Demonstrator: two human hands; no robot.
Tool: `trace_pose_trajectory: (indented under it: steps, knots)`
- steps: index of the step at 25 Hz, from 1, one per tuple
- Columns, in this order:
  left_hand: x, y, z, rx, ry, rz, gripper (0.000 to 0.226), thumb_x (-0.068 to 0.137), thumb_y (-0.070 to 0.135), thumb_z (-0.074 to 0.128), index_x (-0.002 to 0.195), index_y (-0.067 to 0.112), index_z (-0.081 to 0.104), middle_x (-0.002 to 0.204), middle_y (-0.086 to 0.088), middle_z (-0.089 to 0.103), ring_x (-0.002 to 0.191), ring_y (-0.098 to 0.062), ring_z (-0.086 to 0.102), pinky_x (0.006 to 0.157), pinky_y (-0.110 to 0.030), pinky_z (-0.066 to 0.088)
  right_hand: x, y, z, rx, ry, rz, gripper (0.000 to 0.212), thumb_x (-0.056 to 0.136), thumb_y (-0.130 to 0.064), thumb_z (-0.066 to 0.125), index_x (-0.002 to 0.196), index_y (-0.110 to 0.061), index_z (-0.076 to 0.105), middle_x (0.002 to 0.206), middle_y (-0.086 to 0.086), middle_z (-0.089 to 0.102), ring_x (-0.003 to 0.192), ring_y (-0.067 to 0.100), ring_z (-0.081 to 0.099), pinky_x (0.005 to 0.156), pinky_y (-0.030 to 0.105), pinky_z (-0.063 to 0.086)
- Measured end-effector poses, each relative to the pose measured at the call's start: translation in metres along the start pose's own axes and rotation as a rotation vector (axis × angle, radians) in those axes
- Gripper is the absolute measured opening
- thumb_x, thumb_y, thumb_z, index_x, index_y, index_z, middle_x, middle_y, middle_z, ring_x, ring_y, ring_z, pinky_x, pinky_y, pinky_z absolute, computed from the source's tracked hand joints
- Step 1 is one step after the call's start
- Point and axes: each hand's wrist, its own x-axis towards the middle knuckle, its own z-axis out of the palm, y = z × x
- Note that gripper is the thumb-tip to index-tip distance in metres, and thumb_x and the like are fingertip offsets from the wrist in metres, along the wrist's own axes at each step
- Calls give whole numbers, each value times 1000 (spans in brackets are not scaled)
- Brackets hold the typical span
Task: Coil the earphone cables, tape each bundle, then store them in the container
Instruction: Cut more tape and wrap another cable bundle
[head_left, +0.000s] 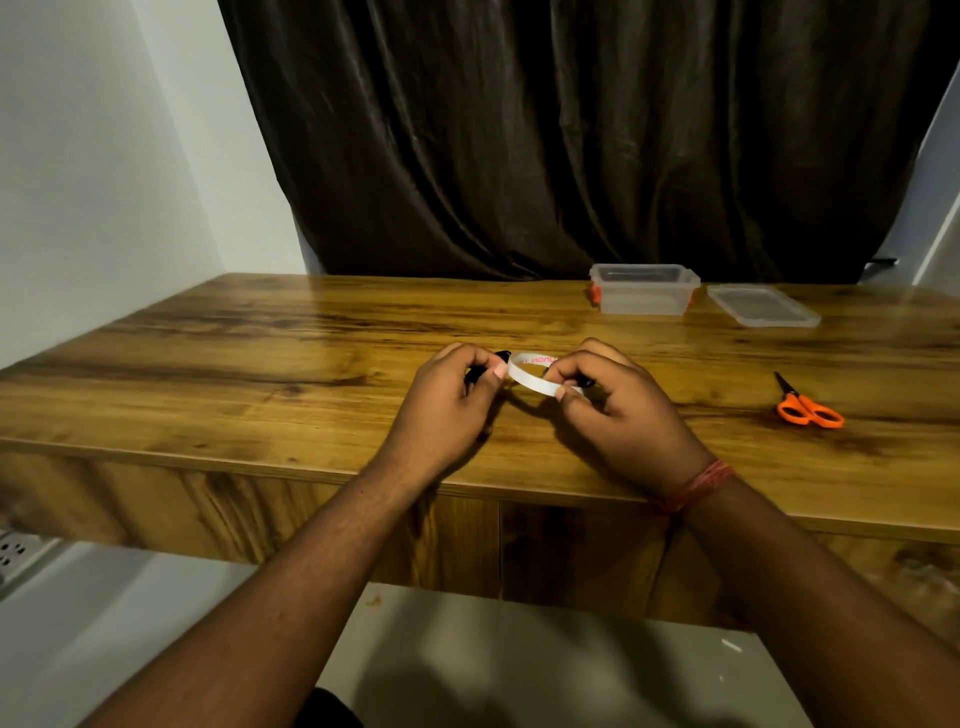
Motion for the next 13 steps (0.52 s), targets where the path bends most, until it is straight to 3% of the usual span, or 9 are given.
trace_pose_trajectory:
  steps: [2,7,13]
  knots:
    - [-1,2,0,-26,10,-11,14,97,30,57,101,20,66,104,5,60,64,-11,64,52,-34,59,0,0,0,-9,-10,-5,12,92,-10,58,94,-19,65,95,-10,54,91,5,52,76,21,44]
    - [-1,1,-2,105,27,64,9,93,26,60,96,23,67,96,9,63,80,-10,60,66,-32,55,0,1,-1,-17,-30,-13,12,91,-16,55,95,-21,65,95,-12,53,92,7,53,76,22,45]
    - [-2,2,-1,174,17,67,5,90,24,58,91,21,63,92,7,61,79,-8,56,64,-25,46,0,0,0,33,-26,0,13,90,-16,56,92,-23,65,95,-13,54,91,5,54,75,17,44]
